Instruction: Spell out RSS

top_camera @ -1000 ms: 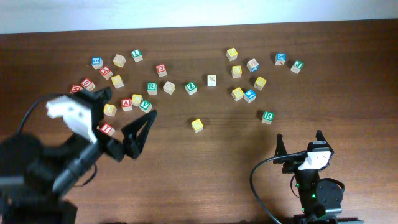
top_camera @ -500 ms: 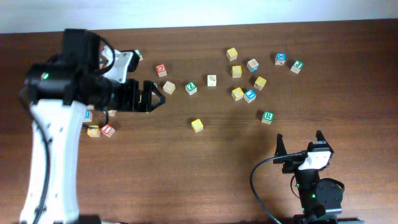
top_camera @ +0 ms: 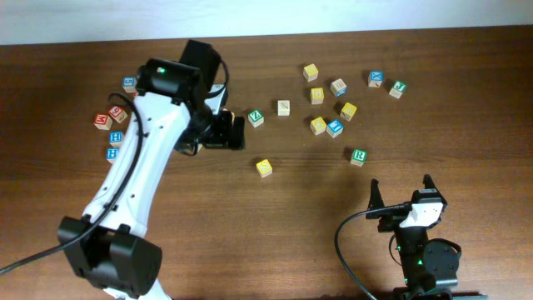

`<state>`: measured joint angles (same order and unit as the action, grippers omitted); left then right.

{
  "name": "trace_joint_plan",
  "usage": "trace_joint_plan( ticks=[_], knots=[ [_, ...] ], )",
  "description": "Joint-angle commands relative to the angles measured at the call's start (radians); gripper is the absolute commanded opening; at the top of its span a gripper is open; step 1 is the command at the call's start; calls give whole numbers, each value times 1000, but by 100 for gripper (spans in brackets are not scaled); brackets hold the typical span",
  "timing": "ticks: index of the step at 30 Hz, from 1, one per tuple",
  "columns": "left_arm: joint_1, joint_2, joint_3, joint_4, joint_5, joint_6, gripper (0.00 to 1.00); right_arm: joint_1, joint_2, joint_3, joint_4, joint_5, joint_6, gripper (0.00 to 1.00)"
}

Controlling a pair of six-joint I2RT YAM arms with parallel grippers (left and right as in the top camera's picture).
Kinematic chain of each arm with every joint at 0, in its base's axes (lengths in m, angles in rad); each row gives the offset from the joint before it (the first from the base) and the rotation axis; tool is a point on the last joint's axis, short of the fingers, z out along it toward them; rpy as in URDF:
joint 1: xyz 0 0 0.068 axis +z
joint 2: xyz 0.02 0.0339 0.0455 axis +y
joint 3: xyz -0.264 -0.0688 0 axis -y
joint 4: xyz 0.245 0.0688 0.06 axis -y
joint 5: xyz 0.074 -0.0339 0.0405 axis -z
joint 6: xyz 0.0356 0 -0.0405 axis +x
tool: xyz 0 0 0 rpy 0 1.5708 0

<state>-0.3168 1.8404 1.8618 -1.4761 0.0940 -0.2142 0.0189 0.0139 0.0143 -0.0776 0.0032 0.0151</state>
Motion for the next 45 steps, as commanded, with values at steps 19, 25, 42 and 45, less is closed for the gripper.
trace_joint_plan(
  ticks=[19, 25, 42, 45],
  knots=[
    [74, 129, 21, 362, -353, -88, 99, -7, -8, -9, -2, 8, -4, 98],
    [121, 142, 21, 401, -352, -88, 99, -7, -8, -9, -2, 8, -4, 98],
    [164, 296, 21, 471, -319, -88, 91, -7, -8, -9, -2, 8, -4, 98],
    [164, 340, 21, 495, -290, -84, 89, -7, -8, -9, -2, 8, -4, 98]
  ],
)
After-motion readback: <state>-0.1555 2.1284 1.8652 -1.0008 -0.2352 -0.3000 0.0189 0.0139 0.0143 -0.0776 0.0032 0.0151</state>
